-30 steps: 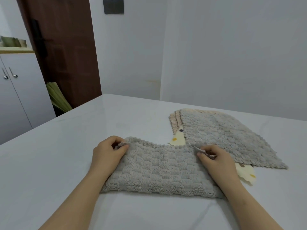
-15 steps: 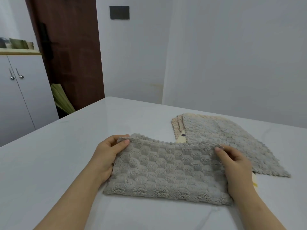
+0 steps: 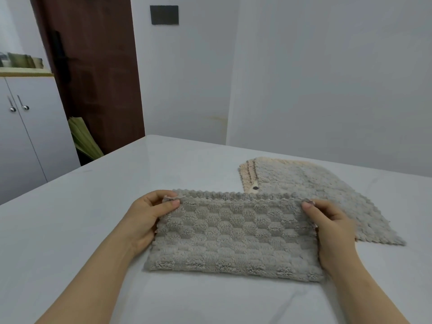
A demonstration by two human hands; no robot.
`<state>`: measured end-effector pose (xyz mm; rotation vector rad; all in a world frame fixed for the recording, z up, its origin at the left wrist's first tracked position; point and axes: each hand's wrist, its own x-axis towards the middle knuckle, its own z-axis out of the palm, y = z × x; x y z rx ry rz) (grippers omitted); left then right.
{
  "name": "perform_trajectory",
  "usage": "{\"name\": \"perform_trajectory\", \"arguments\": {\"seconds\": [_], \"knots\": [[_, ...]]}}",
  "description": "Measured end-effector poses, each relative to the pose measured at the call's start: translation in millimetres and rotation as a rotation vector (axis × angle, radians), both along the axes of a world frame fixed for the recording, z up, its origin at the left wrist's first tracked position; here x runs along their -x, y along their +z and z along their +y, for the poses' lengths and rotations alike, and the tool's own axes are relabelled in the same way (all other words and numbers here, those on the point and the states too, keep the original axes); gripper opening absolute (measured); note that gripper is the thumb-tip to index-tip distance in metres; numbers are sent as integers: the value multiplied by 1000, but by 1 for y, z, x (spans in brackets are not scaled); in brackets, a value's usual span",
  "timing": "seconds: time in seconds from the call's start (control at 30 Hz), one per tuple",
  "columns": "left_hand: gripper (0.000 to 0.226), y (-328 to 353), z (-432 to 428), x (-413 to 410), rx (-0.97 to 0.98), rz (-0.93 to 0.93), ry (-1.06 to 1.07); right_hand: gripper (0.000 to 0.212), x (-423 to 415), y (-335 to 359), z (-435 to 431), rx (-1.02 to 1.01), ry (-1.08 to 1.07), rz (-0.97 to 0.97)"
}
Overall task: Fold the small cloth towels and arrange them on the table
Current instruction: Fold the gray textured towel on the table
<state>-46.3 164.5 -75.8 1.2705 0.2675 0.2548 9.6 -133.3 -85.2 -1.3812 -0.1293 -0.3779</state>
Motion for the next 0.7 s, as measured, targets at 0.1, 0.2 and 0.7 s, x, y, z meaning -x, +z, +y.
{"name": "perform_trajectory", "arguments": {"seconds": [0.1,0.2,0.7], "knots": [[29,2,-2,0,-42,-84,116,30,-1,-4,-3,5,-5,25],[18,5,-6,3,-199,-180,219,24,-2,-2,-3,0,-13,15],[18,7,-1,10,-315,-27,-76,14,-5,1,-3,-21,31,64]]}}
